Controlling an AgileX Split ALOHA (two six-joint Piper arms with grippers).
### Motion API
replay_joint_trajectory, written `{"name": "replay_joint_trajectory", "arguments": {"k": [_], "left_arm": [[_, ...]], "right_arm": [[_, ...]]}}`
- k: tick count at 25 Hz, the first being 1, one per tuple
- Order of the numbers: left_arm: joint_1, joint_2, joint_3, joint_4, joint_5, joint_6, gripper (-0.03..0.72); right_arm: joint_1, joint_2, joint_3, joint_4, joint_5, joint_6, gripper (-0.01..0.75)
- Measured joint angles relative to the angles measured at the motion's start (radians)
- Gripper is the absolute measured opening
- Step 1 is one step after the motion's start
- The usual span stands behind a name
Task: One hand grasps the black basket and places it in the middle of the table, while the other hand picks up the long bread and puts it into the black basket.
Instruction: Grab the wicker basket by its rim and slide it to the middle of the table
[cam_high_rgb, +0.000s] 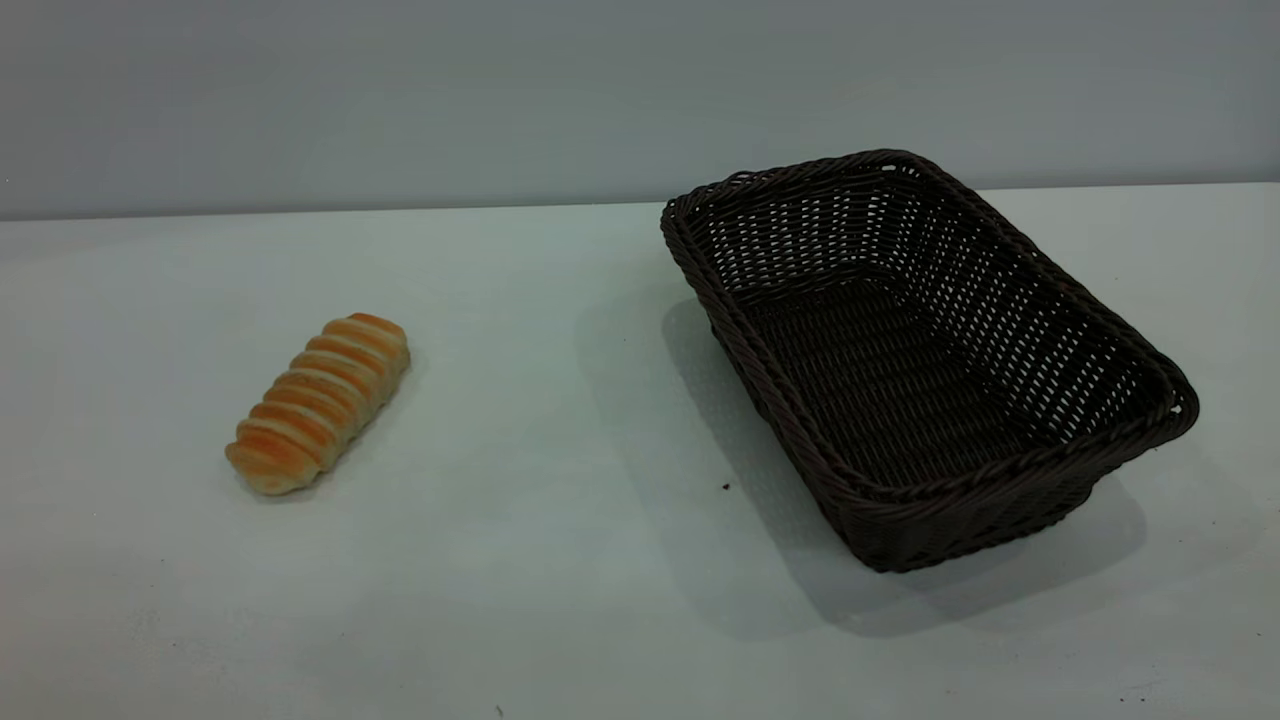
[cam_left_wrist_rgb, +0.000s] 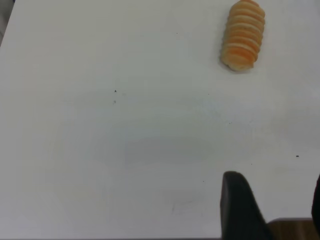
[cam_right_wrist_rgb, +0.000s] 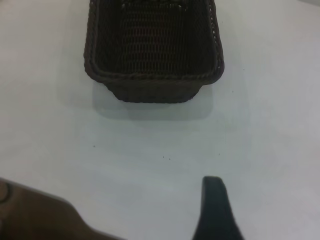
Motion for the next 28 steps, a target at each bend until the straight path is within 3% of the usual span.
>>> {"name": "replay_joint_trajectory", "arguments": {"k": [18,28], "left_arm": [[0.0,0.0,0.0,0.0,-0.001,-0.001,0.389],[0.0,0.03,-0.016,-0.03,-0.066,0.047,0.392]], "right_arm": [[0.0,0.0,0.0,0.0,0.0,0.0,0.531],[0.0,0.0,0.0,0.085,-0.045,0.008,0.531]]}}
